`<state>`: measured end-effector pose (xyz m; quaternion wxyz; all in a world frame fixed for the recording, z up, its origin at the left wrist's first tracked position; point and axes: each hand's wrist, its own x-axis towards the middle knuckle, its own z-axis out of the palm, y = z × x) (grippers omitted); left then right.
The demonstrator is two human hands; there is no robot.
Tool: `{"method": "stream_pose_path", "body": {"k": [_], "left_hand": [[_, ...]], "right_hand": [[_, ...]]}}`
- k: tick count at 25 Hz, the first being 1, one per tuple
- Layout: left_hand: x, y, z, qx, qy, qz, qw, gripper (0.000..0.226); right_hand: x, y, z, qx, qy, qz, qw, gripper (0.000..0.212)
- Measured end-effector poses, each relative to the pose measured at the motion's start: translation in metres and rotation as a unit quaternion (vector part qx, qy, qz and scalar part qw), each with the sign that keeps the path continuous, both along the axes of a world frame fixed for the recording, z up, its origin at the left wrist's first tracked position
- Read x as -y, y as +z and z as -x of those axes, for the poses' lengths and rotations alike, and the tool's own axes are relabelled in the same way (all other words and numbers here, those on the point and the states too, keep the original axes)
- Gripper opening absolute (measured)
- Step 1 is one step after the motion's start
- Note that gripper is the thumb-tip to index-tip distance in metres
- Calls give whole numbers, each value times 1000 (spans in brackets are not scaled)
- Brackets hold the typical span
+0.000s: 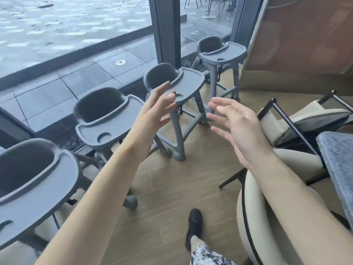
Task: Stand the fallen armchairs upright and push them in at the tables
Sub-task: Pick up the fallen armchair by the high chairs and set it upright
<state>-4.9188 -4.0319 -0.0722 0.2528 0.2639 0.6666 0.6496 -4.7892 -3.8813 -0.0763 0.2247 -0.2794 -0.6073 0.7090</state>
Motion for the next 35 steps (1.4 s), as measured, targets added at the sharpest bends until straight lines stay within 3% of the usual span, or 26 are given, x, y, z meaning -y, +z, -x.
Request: {"method": "stream_pose_path", "body": {"k": [10, 21, 35], "left_hand": [[-154, 8, 120, 3, -26, 0, 1000, 48], [-236, -2, 222, 24, -1, -7, 1000, 47], [-440, 3, 397, 23, -164, -48, 985, 49]], "right_hand": [[-137, 10, 126, -13, -5, 2, 1000, 25], [-219, 7, 238, -16, 26, 11, 999, 25], [-378, 29, 372, 8, -90, -48, 995, 25]]}}
